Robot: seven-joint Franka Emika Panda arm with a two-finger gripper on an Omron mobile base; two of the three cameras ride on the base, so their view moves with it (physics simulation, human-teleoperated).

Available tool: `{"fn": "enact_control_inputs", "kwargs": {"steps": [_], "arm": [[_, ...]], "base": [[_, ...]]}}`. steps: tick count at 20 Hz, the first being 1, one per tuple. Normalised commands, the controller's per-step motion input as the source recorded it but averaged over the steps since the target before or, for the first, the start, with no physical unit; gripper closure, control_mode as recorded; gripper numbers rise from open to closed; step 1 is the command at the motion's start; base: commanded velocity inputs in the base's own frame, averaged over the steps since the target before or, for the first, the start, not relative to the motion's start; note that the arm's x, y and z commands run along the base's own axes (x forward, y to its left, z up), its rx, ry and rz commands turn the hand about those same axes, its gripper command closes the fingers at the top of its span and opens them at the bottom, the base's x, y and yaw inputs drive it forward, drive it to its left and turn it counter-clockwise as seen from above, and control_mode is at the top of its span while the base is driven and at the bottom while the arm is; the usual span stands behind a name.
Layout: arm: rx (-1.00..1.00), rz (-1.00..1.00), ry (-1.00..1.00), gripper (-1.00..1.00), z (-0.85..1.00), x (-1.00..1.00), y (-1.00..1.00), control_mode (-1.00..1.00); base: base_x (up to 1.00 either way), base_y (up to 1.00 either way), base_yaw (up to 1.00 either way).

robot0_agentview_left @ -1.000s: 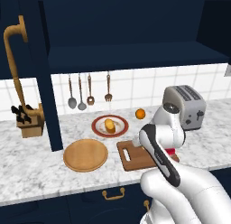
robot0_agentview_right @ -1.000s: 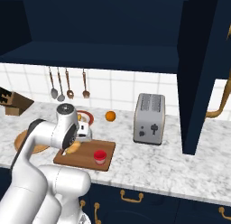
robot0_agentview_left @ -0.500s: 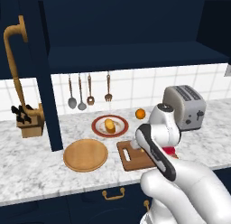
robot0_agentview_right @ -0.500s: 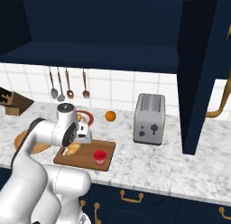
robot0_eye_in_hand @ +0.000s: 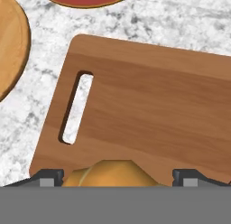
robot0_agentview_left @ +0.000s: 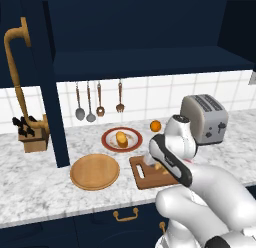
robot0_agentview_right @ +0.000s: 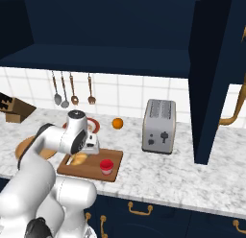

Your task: From the different types of pastries on the counter, select a croissant and place it on the cutting board. Then retrieve a jar of jam from the cabinet and place it alongside the croissant on the cutting board.

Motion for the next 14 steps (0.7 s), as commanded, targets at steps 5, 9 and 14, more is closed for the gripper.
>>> {"fn": "enact_control_inputs", "kwargs": {"steps": [5, 9, 14], "arm": [[-0.02, 0.00, 0.00, 1.00, -0.79, 0.00, 0.03, -1.00], [0.01, 0.00, 0.00, 1.00, -0.37, -0.02, 0.00, -1.00], [-0.14, -0.01, 0.00, 1.00, -1.00, 0.00, 0.01, -1.00]], "base": [[0.00, 0.00, 0.00], [0.00, 0.00, 0.00], [0.00, 0.00, 0.00]]}}
